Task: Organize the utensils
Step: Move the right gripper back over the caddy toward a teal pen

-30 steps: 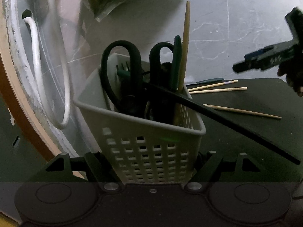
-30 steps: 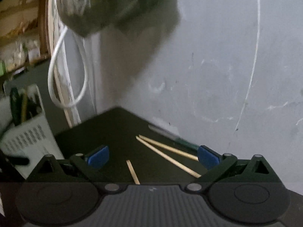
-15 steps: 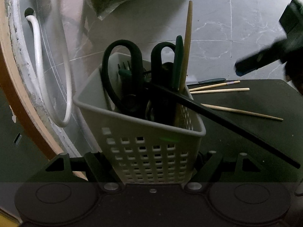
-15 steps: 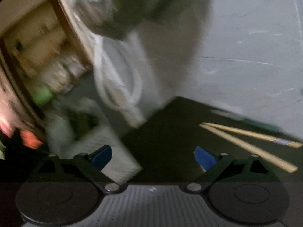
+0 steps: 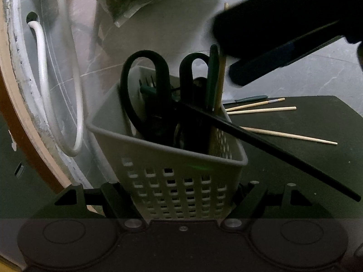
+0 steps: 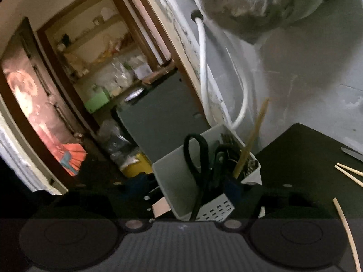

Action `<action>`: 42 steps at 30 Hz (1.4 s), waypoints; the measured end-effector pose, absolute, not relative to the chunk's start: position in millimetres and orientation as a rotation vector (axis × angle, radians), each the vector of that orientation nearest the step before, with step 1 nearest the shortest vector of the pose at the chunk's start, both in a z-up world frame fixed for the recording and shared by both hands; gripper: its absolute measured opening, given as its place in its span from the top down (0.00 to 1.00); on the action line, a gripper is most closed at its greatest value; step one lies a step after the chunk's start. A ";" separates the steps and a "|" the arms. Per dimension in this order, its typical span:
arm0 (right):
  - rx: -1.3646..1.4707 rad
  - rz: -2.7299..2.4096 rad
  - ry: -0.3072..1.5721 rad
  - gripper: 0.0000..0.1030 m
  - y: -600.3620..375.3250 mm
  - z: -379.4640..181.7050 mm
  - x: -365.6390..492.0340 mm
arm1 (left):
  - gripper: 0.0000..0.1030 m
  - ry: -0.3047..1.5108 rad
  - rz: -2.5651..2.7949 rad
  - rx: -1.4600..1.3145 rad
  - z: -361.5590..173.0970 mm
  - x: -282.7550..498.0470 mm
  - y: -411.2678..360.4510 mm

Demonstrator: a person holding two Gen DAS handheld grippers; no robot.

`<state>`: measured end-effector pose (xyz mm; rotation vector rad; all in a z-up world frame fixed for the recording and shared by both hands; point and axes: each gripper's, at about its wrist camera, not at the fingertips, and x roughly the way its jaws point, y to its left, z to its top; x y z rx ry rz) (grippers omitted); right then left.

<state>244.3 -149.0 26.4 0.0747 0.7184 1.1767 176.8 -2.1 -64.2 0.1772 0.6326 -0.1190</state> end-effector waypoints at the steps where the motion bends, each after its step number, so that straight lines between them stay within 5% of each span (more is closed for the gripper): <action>1: 0.062 1.163 0.728 0.37 -143.6 26.9 244.1 | 0.23 0.631 -0.120 0.176 -64.0 177.0 -1.8; 9: -0.052 1.030 0.807 0.65 -126.6 21.8 233.4 | 0.23 0.621 -0.132 0.168 -65.4 175.4 -0.5; 27: -0.182 0.979 0.888 0.71 -108.4 29.7 218.1 | 0.24 0.615 -0.138 0.168 -64.7 174.4 -1.6; 33: -0.150 0.928 0.901 0.92 -108.2 22.8 223.4 | 0.24 0.616 -0.138 0.168 -64.6 174.7 -1.5; 42: 0.076 0.919 0.794 0.94 -152.1 37.0 220.7 | 0.24 0.614 -0.140 0.171 -64.1 174.6 -1.4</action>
